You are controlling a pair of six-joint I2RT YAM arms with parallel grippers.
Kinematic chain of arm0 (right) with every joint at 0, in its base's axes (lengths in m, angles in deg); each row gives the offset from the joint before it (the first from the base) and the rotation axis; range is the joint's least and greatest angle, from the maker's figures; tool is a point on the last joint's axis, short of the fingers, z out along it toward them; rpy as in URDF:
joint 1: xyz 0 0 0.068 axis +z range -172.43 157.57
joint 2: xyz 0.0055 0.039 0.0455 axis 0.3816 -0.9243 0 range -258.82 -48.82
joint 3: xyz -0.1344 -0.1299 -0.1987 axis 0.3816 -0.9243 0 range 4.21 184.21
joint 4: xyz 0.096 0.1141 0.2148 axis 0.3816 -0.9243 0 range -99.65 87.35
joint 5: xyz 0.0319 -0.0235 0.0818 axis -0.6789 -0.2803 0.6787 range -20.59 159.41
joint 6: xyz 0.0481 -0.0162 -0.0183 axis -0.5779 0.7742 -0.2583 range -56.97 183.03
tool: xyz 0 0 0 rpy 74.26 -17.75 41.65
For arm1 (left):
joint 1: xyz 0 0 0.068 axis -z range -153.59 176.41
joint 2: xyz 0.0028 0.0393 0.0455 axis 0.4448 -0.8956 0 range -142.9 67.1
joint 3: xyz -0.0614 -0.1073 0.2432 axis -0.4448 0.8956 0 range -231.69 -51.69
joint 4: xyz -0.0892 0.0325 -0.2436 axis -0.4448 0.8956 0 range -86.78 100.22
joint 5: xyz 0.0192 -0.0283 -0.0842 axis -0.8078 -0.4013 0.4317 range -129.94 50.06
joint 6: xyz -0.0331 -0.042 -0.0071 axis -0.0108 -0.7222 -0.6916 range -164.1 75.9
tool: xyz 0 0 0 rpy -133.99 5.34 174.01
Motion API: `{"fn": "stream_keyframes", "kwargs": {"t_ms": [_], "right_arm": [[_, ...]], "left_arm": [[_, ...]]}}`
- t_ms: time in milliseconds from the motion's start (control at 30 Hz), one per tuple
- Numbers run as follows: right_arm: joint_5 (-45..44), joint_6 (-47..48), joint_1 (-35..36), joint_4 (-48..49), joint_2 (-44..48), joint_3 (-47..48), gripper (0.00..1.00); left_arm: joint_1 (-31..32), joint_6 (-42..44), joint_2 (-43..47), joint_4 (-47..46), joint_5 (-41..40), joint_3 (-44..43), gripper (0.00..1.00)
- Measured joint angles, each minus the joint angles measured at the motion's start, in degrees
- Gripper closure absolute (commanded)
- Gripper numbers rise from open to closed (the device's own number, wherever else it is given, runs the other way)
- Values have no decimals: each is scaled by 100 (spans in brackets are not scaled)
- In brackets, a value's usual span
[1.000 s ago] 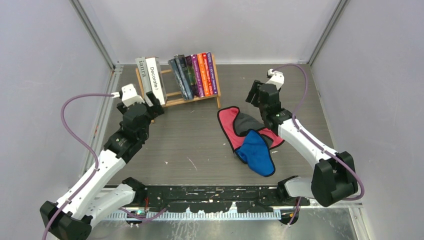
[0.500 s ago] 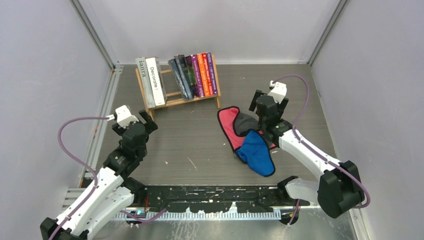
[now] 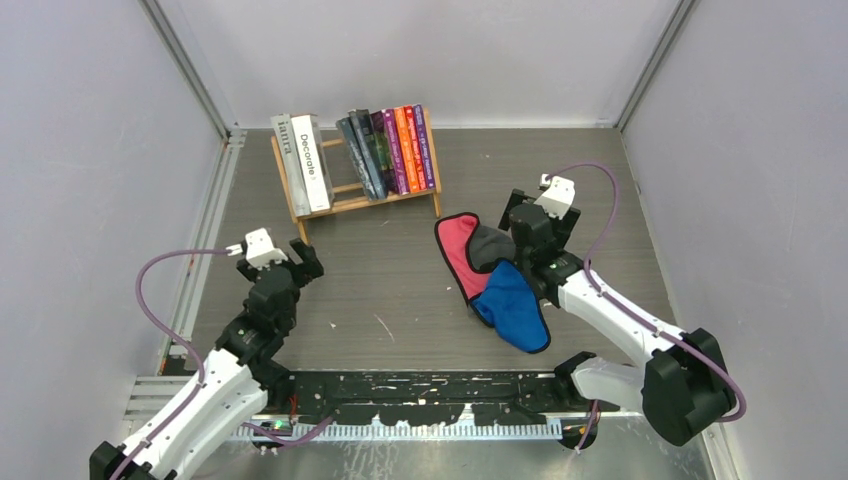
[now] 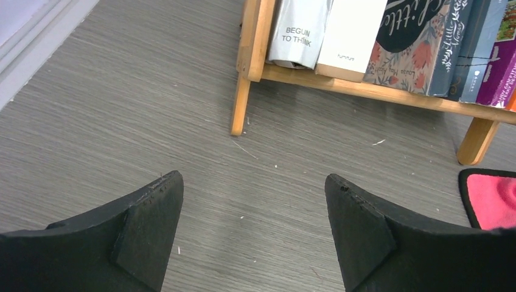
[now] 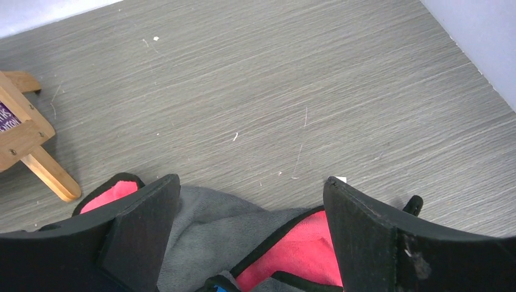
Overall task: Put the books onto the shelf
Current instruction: Reset both arms
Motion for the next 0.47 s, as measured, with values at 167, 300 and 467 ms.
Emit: {"fn": "stream_keyframes", "kwargs": {"t_ms": [167, 300, 467], "right_arm": [[-101, 2, 46, 114, 0, -24, 7], [-146, 17, 76, 192, 0, -74, 7], [-223, 120, 107, 271, 11, -83, 6]], "left_arm": [[0, 136, 9, -330, 170, 184, 14], [2, 216, 22, -621, 321, 393, 14], [7, 302, -79, -804, 387, 415, 14]]}}
